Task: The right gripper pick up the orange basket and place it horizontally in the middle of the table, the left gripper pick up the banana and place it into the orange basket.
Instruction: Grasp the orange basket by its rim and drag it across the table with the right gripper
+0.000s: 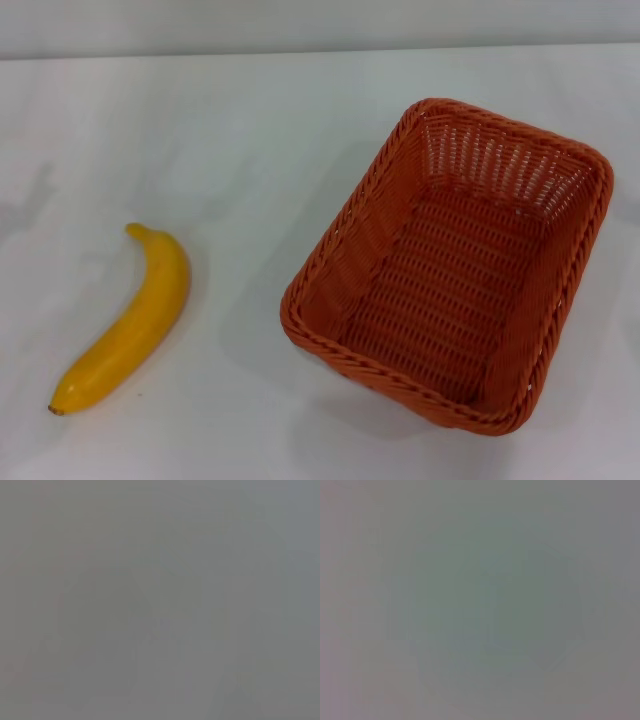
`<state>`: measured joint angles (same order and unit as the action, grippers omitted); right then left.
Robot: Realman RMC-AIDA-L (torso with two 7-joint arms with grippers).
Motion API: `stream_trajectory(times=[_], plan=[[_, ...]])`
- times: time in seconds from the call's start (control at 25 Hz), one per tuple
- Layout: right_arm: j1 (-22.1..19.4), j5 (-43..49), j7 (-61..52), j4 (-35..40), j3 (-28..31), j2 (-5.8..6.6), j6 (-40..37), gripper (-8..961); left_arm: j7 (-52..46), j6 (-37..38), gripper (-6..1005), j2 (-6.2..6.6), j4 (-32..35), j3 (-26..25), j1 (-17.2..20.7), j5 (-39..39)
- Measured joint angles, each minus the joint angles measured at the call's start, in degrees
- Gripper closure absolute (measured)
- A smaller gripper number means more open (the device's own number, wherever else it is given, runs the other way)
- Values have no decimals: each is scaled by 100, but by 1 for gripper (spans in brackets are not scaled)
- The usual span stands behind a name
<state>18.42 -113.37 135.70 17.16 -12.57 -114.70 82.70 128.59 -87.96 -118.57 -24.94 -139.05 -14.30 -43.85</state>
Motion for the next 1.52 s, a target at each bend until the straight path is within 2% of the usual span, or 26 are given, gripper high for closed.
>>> stream_trajectory(times=[0.28,0.44,0.68,0.84,1.0,1.2,1.32,1.4,1.52], plan=[[7,0,-156,177,-2,-4,0,195,0,15,111,1,-2,0,-2,20],[6,0,-435,518,-192,-7,-33,196,0,16,111,1,-3,0,6,57],[-82,278,-1984,2215,-1553,70,-766,198,0,16,111,4,-3,0,28,119],[51,1250,-3302,3470,-2234,131,-1209,198,0,16,112,4,-3,0,49,124],[488,2853,-4852,4632,-2636,248,-1243,199,0,16,112,3,-3,1,92,124],[1360,4959,-6967,5414,-3160,630,-735,200,0,15,112,1,-2,0,134,125],[2001,5806,-7652,5390,-3380,840,-169,200,0,-22,112,0,-2,0,137,124],[2422,6242,-7862,5224,-3404,896,190,201,0,-83,112,0,-2,0,139,123],[3058,6901,-8010,4882,-3508,916,770,201,0,-130,112,1,-2,1,139,106]])
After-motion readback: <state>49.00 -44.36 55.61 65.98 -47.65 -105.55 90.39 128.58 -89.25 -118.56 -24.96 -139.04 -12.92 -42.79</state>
